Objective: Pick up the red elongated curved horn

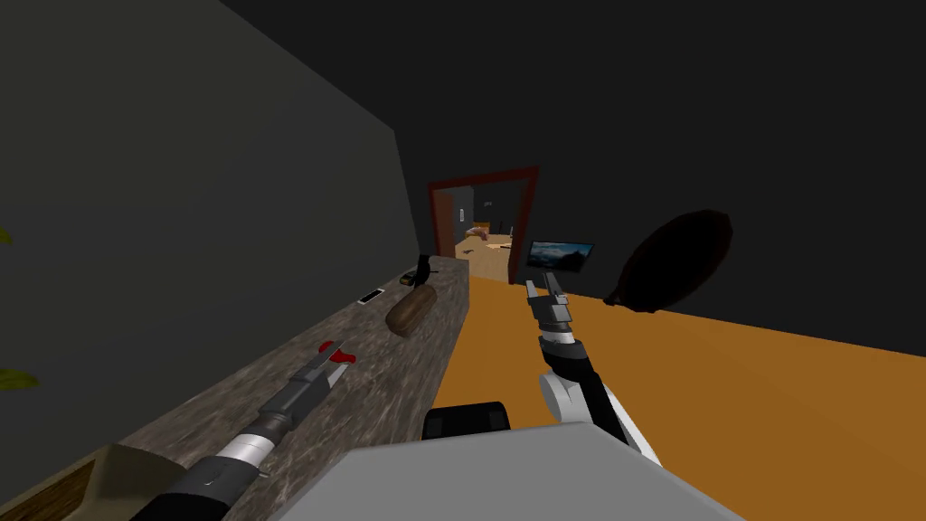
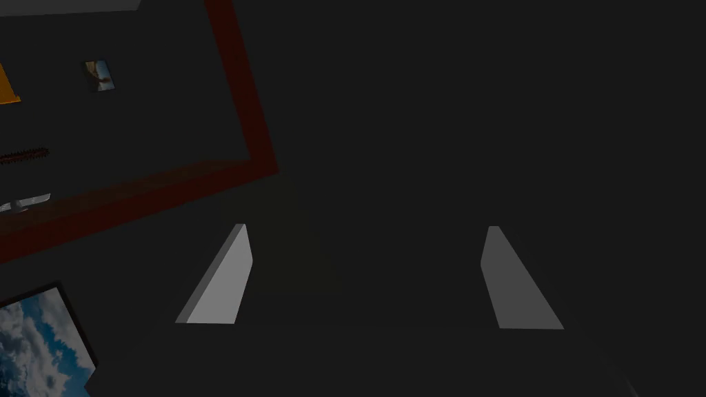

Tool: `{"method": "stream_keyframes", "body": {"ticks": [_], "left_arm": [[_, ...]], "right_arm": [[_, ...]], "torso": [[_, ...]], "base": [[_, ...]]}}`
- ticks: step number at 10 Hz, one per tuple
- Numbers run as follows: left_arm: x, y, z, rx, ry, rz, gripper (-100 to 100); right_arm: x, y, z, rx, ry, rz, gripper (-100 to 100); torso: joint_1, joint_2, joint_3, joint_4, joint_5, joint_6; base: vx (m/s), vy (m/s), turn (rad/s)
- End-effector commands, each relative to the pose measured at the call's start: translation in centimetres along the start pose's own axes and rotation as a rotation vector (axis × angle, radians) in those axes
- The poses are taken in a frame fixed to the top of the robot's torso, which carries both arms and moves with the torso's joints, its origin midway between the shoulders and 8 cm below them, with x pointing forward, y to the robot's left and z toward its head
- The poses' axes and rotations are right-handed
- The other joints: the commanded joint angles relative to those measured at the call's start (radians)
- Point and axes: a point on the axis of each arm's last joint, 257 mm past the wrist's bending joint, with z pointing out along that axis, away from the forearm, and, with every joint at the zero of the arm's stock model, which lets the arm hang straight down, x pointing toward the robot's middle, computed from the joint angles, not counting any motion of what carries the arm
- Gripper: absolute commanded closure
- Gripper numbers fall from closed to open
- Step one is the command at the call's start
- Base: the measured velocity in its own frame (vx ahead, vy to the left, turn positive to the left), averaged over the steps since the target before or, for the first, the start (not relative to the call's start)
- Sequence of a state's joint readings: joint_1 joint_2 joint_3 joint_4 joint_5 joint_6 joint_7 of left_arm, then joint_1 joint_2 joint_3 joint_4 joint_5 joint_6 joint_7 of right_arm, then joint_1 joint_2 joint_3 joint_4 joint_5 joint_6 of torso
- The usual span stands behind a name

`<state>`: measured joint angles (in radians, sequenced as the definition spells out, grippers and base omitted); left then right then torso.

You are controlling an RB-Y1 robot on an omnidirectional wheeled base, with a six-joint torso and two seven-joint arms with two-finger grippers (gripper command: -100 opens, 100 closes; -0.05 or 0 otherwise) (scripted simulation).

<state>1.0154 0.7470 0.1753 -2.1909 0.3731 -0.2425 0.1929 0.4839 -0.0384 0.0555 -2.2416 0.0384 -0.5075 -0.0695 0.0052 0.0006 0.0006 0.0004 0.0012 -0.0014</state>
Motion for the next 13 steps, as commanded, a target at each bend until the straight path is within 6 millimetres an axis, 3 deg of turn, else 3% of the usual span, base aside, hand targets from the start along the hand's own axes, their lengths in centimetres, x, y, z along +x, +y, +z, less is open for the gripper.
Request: {"method": "stream_keyframes", "body": {"ticks": [1,2,5,7,8,13], "left_arm": [[-0.9,1.7,-0.6,-0.076,0.003,-0.001,-100],[-1.8,3.2,-1.2,-0.137,0.000,-0.004,-100],[-2.5,4.6,-1.6,-0.202,0.014,0.008,-100],[-4.2,7.3,-2.9,-0.317,0.002,0.001,-100],[-4.1,7.2,-2.7,-0.321,0.016,0.014,-100],[-6.6,10.3,-4.3,-0.484,0.009,0.022,-100]], "right_arm": [[0.0,0.0,0.0,0.000,0.000,0.000,0],[0.0,0.0,0.0,0.000,0.000,0.000,0],[0.0,0.0,0.0,0.000,0.000,0.000,0],[0.0,0.0,0.0,0.000,0.000,0.000,0],[0.0,0.0,0.0,0.000,0.000,0.000,0],[0.0,0.0,0.0,0.000,0.000,0.000,0]], "torso": [[0.000,0.000,0.000,0.000,0.000,0.000],[0.000,-0.001,0.000,0.000,0.000,0.001],[-0.001,-0.002,-0.001,0.000,0.000,0.000],[-0.001,-0.002,-0.001,-0.001,0.000,0.001],[0.000,-0.002,-0.001,-0.001,0.000,0.001],[-0.001,-0.003,-0.002,-0.001,0.000,0.000]], "base": [[-0.030,0.046,-0.214],[-0.031,0.051,-0.393],[-0.021,0.037,-0.121],[-0.023,0.043,-0.264],[-0.019,0.049,-0.066],[-0.016,0.033,-0.120]]}}
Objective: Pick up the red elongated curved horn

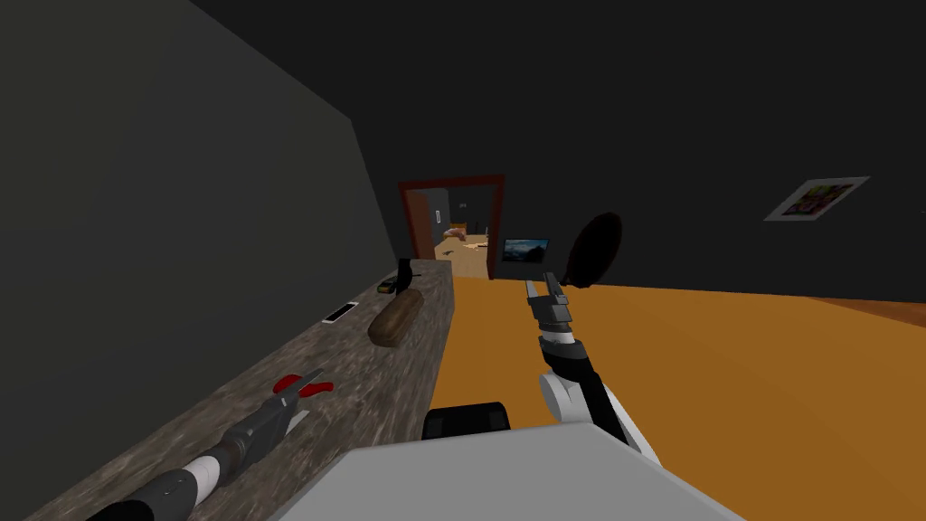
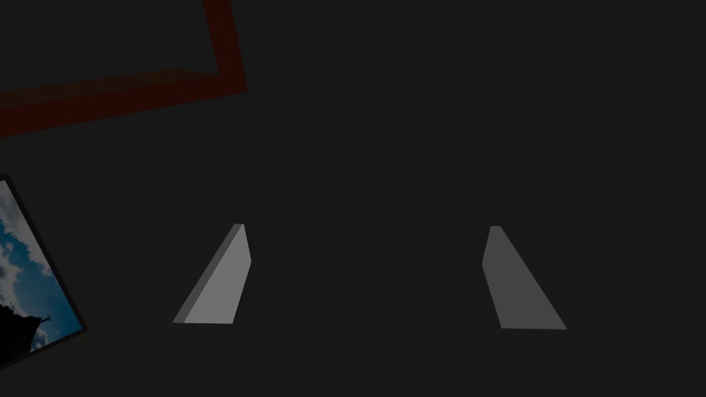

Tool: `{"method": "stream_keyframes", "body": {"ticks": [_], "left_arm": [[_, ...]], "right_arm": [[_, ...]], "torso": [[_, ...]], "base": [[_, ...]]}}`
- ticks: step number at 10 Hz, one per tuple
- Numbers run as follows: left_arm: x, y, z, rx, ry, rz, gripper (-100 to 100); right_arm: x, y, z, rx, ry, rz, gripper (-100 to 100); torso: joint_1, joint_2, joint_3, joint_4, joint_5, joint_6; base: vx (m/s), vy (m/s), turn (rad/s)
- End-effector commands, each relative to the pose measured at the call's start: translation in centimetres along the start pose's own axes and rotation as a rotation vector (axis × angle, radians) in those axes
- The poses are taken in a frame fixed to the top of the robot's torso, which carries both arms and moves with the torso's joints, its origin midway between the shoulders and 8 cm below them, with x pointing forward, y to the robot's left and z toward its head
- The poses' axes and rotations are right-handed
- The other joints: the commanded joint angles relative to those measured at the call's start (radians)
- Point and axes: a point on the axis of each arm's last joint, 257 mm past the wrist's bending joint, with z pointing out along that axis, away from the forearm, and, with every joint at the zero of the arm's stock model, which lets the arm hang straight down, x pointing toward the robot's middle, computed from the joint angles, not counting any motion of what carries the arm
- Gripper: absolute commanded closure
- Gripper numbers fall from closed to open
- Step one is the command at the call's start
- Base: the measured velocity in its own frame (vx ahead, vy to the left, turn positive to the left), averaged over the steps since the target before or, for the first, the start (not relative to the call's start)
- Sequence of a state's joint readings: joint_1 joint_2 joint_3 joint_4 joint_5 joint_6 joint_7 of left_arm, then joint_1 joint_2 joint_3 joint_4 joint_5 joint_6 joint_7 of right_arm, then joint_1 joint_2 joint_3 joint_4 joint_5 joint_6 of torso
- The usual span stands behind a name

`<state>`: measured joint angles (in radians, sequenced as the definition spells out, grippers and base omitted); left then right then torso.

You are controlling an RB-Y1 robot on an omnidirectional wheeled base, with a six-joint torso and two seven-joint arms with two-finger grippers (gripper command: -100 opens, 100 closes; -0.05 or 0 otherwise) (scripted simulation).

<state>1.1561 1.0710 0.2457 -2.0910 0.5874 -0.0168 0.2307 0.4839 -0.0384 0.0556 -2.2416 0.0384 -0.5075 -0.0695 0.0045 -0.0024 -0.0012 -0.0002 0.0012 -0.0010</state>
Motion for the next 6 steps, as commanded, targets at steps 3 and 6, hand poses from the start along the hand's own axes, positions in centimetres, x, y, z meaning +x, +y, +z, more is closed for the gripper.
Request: {"method": "stream_keyframes", "body": {"ticks": [3,6], "left_arm": [[-2.0,2.7,-0.3,-0.126,-0.009,0.005,-100],[-4.0,5.1,-0.8,-0.254,-0.022,0.012,-100]], "right_arm": [[0.0,0.0,0.0,0.000,0.000,0.000,0],[0.0,0.0,0.0,0.000,0.000,0.000,0]], "torso": [[0.002,0.000,0.000,0.000,0.000,0.000],[0.000,-0.001,0.000,0.000,0.000,0.000]], "base": [[-0.019,0.058,-0.168],[-0.012,0.045,-0.148]]}}
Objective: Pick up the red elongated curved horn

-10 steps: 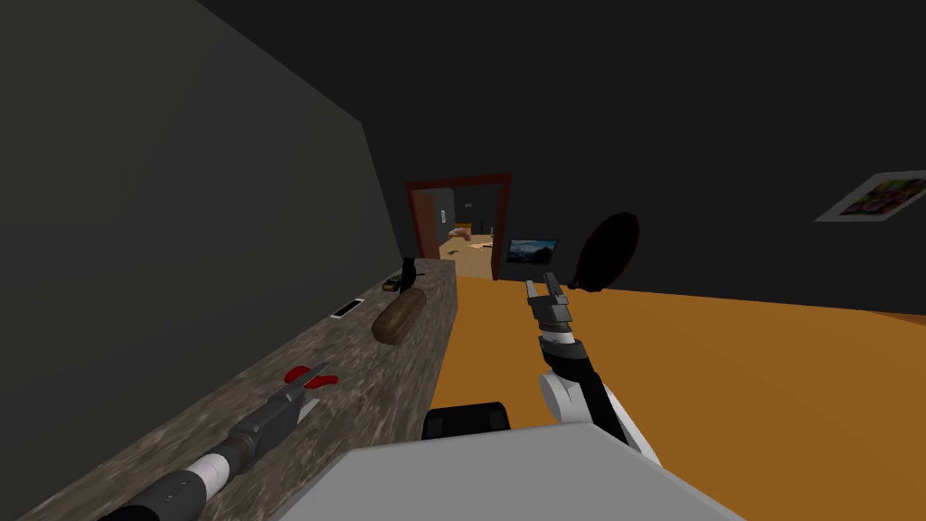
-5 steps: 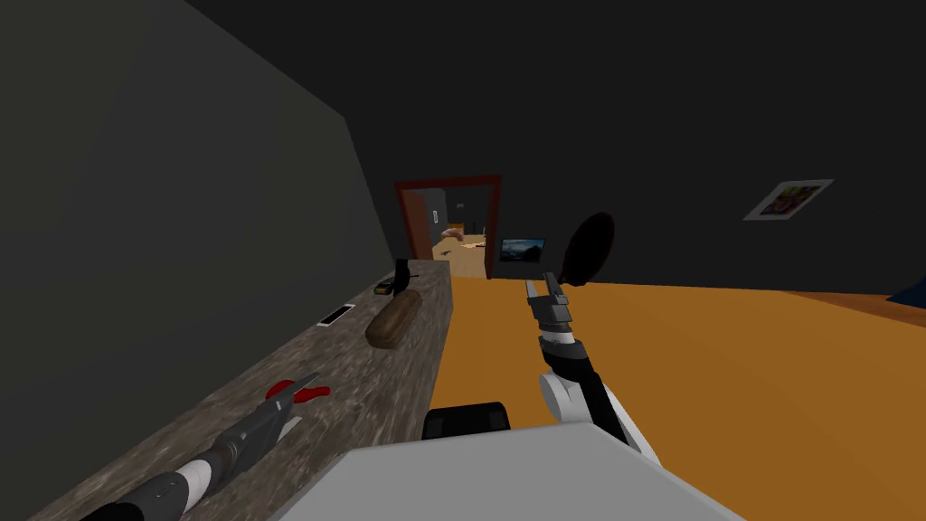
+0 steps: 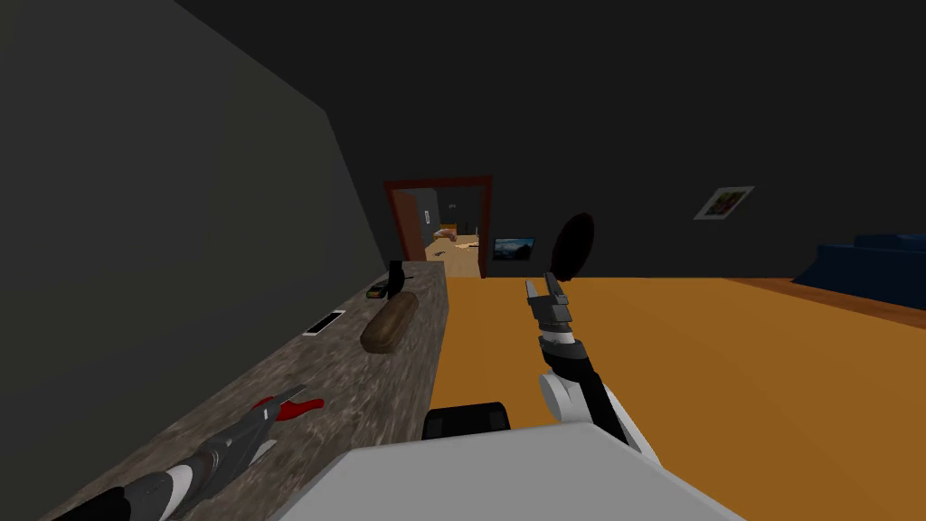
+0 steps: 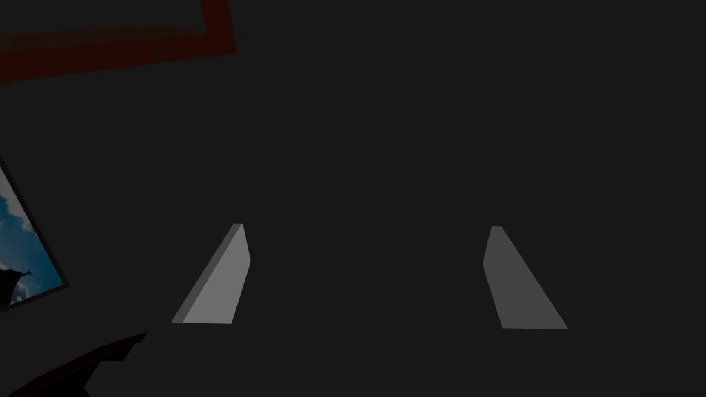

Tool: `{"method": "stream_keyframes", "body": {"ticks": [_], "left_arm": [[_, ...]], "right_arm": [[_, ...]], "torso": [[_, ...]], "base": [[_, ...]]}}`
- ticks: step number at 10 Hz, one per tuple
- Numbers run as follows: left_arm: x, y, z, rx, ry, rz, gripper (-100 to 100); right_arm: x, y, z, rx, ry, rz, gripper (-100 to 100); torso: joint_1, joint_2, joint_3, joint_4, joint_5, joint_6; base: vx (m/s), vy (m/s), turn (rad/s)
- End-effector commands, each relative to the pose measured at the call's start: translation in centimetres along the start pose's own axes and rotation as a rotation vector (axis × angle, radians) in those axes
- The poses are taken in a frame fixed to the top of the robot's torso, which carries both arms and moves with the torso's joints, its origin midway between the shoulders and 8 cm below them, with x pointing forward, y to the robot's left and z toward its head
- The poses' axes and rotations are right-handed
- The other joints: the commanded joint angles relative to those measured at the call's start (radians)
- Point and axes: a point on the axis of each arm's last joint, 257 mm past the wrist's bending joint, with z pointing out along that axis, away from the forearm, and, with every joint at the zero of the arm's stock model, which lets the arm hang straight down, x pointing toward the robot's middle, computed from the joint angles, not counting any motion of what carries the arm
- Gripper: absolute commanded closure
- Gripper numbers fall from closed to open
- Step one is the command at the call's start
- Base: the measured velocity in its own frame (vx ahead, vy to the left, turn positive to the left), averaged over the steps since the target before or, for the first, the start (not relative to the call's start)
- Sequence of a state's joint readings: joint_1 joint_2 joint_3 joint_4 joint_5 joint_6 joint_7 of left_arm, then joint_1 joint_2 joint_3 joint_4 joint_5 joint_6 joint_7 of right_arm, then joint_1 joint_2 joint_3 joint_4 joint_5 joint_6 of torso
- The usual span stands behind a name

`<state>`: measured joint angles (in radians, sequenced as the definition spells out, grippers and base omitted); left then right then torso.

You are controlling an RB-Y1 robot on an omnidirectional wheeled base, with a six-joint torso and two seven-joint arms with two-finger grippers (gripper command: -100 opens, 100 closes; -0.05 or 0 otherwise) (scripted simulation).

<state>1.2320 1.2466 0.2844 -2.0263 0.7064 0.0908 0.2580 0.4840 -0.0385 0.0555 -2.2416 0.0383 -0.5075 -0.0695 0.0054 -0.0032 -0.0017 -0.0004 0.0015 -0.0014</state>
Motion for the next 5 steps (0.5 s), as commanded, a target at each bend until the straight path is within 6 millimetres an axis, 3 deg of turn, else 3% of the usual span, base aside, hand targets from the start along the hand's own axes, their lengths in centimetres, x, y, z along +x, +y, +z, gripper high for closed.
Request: {"method": "stream_keyframes", "body": {"ticks": [1,5], "left_arm": [[-0.9,1.2,0.2,-0.066,-0.007,0.006,-100],[-2.5,3.4,0.0,-0.188,-0.021,0.015,-100]], "right_arm": [[0.0,0.0,0.0,0.000,0.000,0.000,0],[0.0,0.0,0.0,0.000,0.000,0.000,0]], "torso": [[0.000,0.000,0.000,0.000,0.000,0.000],[-0.001,0.000,0.000,0.000,0.000,0.000]], "base": [[-0.010,0.055,-0.178],[-0.019,0.046,-0.132]]}}
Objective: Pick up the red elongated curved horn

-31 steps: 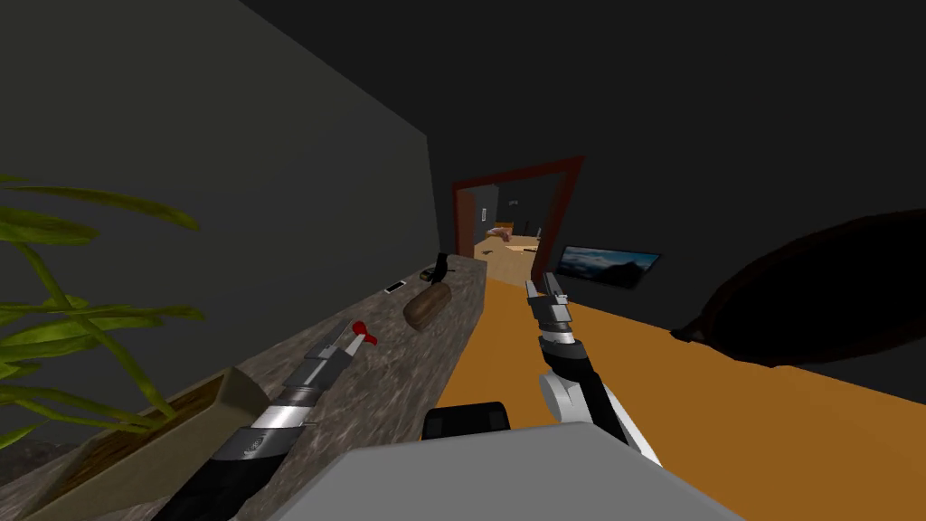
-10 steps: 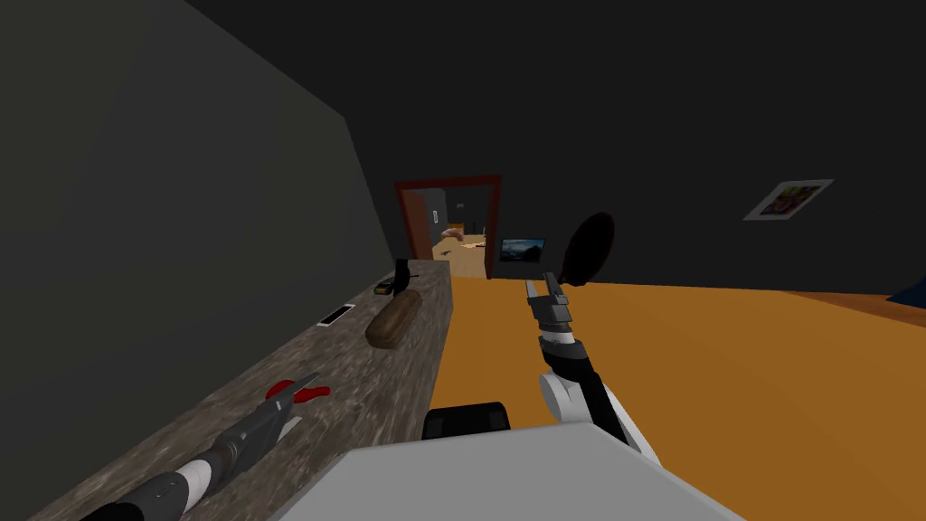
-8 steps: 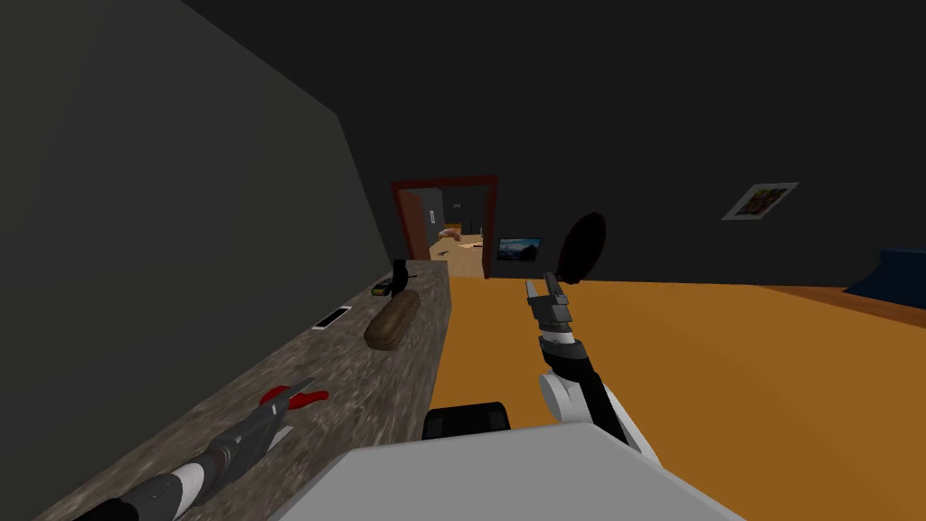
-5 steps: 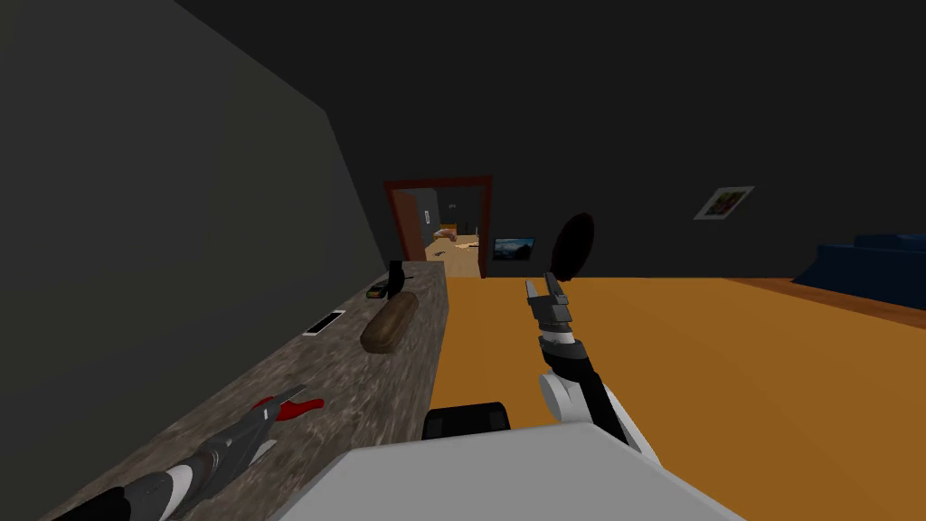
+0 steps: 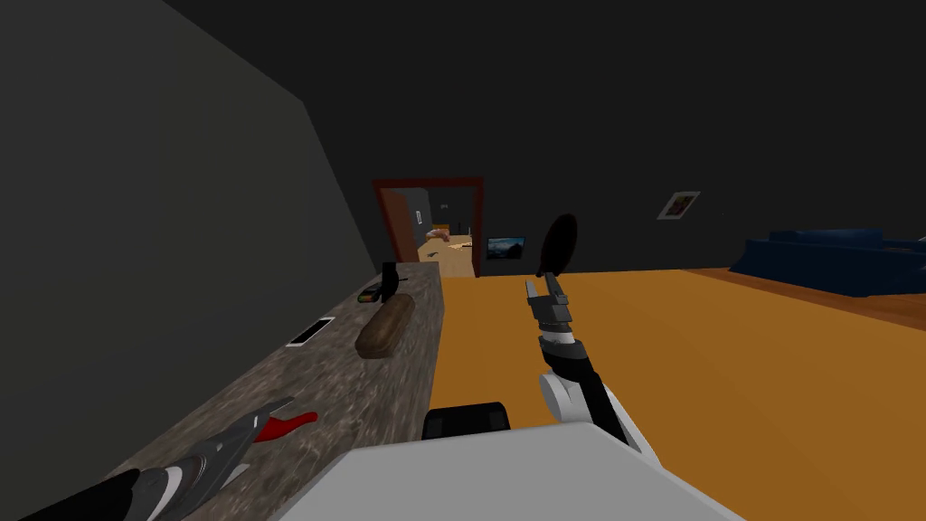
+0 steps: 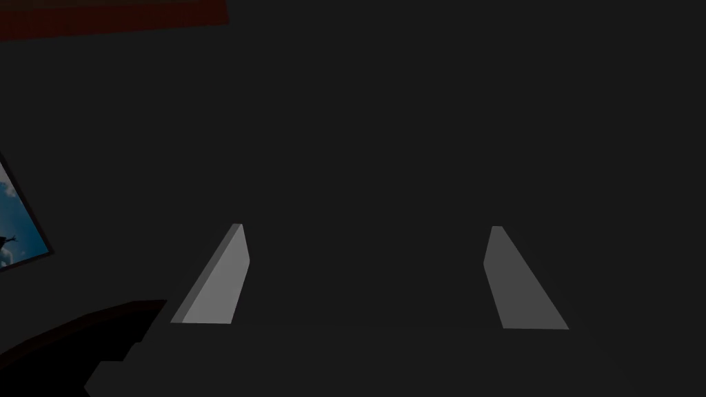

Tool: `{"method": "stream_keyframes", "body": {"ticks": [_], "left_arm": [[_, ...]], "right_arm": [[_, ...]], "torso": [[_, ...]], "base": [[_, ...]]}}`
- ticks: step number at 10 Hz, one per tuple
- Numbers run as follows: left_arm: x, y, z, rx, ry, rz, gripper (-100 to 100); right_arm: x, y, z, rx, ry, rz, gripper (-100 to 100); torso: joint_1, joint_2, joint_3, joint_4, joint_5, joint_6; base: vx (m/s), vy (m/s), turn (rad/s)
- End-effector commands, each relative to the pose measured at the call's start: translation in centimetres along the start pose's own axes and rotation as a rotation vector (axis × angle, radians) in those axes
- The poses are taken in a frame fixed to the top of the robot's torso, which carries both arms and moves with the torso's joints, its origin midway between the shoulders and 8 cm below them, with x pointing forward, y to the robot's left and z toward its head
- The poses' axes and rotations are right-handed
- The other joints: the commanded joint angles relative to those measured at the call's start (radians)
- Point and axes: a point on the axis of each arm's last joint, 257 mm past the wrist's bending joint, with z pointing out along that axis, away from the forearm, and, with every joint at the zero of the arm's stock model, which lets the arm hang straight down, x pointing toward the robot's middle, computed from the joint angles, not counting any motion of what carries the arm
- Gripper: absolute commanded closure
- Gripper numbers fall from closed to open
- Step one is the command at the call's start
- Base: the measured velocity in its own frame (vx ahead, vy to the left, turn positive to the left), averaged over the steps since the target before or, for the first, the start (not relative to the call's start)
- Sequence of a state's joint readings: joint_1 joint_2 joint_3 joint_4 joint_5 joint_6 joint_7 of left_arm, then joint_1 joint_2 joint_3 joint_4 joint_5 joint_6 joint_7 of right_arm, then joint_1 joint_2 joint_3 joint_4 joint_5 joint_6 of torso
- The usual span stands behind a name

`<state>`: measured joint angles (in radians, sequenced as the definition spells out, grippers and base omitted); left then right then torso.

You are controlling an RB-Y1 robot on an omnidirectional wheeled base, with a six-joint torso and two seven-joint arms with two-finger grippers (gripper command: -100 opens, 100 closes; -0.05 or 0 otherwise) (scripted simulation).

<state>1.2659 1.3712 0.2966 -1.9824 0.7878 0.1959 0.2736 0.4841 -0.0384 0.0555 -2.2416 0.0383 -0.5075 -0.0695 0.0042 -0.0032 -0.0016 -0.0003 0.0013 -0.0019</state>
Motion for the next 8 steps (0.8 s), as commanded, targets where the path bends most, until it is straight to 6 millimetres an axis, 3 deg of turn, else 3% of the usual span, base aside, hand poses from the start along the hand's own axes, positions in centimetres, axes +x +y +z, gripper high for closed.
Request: {"method": "stream_keyframes", "body": {"ticks": [1,3,4,5,8], "left_arm": [[-0.5,0.7,0.0,-0.039,-0.004,0.003,-100],[-0.6,1.0,0.1,-0.050,-0.004,0.005,-100],[-0.6,1.0,0.1,-0.054,-0.005,0.004,0],[-0.8,2.2,0.3,-0.055,-0.014,-0.006,-100],[-0.8,3.9,0.6,-0.056,-0.023,-0.021,-100]], "right_arm": [[0.0,0.0,0.0,0.000,0.000,0.000,0],[0.0,0.0,0.0,0.000,0.000,0.000,0],[0.0,0.0,0.0,0.000,0.000,0.000,0],[0.0,0.0,0.0,0.000,0.000,0.000,0],[0.0,0.0,0.0,0.000,0.000,0.000,0]], "torso": [[0.000,0.000,0.000,0.000,0.000,0.000],[-0.001,0.001,0.000,0.000,0.000,0.000],[-0.002,0.000,0.000,0.000,0.000,-0.001],[-0.002,0.000,0.000,0.000,0.000,0.000],[-0.002,-0.003,-0.002,-0.001,-0.001,0.000]], "base": [[-0.013,0.027,-0.084],[-0.021,0.020,-0.060],[0.000,0.000,0.000],[0.020,0.005,-0.098],[0.041,0.003,-0.072]]}}
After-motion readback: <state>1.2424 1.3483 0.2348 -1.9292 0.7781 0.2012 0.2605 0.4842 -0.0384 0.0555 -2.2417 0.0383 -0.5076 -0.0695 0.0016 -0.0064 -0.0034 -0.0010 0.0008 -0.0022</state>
